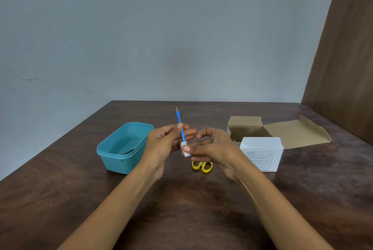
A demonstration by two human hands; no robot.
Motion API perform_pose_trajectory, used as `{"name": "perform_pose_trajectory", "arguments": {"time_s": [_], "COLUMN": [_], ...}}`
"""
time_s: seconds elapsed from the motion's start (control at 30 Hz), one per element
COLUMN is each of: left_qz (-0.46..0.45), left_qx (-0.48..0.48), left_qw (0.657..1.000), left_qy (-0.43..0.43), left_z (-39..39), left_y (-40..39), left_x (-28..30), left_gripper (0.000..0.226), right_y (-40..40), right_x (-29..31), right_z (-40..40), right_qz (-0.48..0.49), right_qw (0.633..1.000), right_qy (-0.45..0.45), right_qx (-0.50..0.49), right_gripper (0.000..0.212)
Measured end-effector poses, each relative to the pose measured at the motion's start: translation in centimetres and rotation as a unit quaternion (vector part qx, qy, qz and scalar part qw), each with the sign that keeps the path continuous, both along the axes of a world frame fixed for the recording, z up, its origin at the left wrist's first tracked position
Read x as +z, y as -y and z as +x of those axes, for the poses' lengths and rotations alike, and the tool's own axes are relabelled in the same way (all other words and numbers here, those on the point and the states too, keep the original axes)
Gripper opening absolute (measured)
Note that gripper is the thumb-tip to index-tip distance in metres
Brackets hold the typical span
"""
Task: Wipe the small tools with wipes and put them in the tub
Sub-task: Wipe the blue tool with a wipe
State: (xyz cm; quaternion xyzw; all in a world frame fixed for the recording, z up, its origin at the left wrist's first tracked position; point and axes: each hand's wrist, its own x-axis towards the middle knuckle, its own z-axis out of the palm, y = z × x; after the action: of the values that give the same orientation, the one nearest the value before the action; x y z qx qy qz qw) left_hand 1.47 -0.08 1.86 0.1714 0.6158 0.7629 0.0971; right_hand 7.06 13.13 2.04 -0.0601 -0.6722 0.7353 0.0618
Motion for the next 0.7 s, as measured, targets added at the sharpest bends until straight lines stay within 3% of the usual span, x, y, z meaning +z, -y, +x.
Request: {"name": "perform_pose_trajectory", "arguments": {"time_s": [0.43,0.7], "left_qz": [0.008,0.016], "left_qx": [-0.022,0.014], "left_qw": [1.000,1.000], "left_qy": [-0.002,0.006], "left_z": [0.27,0.00], "left_y": [0.00,-0.04], "left_x": [0.12,0.02], "left_gripper": [0.016,0.011], "right_y": [0.08,0.53], "right_x": [0.15,-0.20], "right_z": [0.41,-0.04], "right_qz": [-0.005,0.063], "right_qw": [0.999,0.994], "right_qy": [-0.012,-0.055], "right_qx": [-0.048,-0.068], "right_gripper": [0.044,0.038]}}
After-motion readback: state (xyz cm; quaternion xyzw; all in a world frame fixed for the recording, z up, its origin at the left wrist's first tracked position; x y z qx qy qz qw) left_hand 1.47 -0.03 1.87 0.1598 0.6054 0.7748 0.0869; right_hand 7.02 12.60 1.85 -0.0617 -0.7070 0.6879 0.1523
